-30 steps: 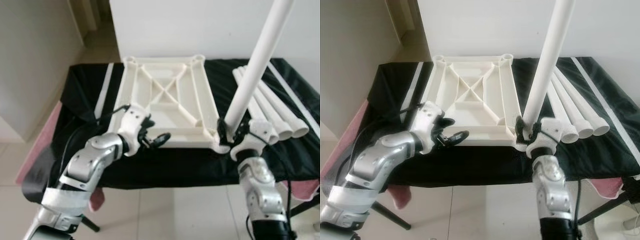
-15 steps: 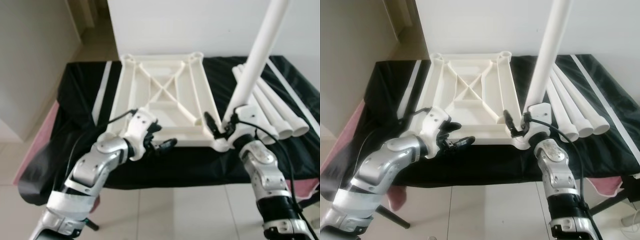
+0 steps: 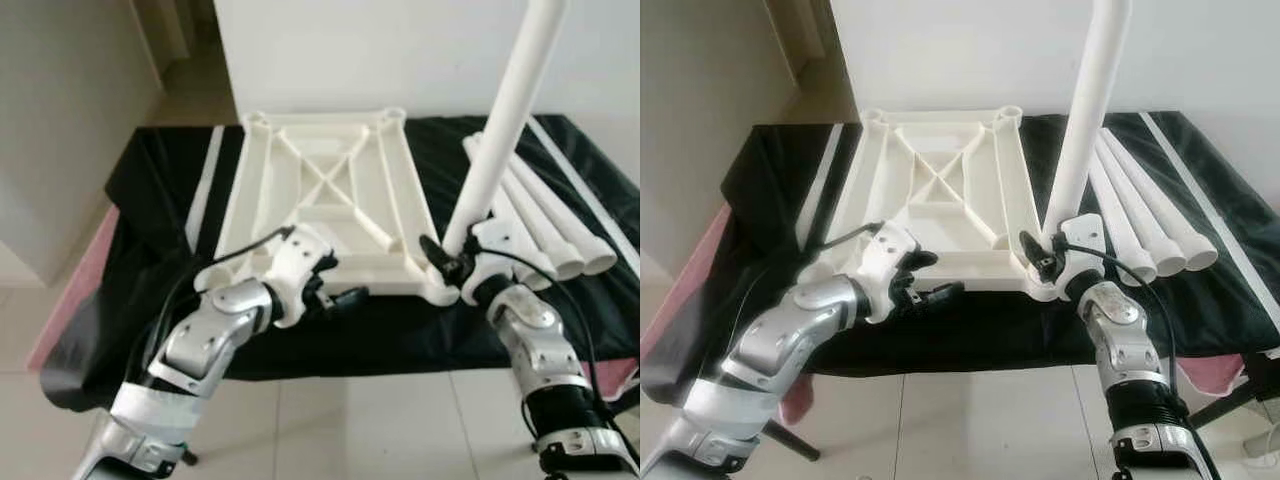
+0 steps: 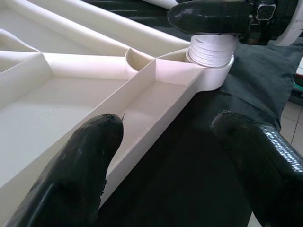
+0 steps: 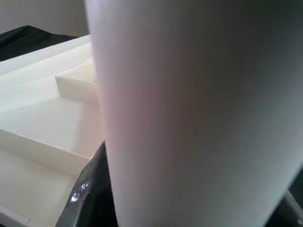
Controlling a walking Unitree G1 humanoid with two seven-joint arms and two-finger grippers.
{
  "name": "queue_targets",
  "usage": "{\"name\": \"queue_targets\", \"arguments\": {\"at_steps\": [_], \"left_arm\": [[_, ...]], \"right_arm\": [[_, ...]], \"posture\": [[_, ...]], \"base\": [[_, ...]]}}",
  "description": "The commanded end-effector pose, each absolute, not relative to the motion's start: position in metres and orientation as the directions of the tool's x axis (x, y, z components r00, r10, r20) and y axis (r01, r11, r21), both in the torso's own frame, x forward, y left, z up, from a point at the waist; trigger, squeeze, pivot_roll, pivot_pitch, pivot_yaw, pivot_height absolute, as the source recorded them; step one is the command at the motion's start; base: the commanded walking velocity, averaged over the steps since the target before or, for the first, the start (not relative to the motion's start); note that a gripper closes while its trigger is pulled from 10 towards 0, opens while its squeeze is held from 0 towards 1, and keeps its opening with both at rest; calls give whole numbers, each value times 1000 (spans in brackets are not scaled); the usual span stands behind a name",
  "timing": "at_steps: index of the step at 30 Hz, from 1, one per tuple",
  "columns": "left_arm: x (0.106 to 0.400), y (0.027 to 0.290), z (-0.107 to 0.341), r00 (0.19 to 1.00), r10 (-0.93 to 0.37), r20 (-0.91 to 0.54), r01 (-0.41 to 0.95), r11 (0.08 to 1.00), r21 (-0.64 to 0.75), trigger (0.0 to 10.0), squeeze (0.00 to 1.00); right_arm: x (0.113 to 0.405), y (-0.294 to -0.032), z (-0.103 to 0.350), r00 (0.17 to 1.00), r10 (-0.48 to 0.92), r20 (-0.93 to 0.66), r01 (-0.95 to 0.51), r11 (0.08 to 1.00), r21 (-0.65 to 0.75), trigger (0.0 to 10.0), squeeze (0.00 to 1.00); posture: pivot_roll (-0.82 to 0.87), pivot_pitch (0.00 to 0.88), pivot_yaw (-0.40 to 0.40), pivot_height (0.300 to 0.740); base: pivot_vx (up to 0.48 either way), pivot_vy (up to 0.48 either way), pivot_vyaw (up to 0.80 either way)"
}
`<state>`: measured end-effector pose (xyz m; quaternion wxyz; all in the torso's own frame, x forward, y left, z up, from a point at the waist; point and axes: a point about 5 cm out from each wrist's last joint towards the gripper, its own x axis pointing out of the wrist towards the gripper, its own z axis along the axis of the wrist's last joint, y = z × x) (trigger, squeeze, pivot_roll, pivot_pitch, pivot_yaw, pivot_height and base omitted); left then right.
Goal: Building children table
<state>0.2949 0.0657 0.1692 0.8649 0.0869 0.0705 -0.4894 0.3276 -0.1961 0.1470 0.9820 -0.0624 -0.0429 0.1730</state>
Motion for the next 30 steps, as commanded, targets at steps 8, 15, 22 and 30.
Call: {"name": "queue_targets", "arguments": {"at_steps": [8,15,22,30], "left_arm": [[294,63,164,500,-842,-203,864,502,49,10000,0],[294,64,161,514,-833,-203,855,517,45,10000,0],[297,67,161,535,-822,-195,842,538,40,10000,0],[305,72,156,587,-785,-197,804,594,29,10000,0]], "right_arm": [[320,-188,128,945,327,7,-325,942,-84,10000,0],[318,-187,124,988,157,-3,-157,988,-5,10000,0],[317,-176,126,997,-81,3,80,993,88,10000,0],[307,-167,126,954,-299,27,294,948,119,10000,0]], "posture": [[-69,0,11,740],[-64,0,-1,740],[-62,0,-2,740],[-67,0,6,740]], "base": [[0,0,0],[0,0,0],[0,0,0],[0,0,0]]}}
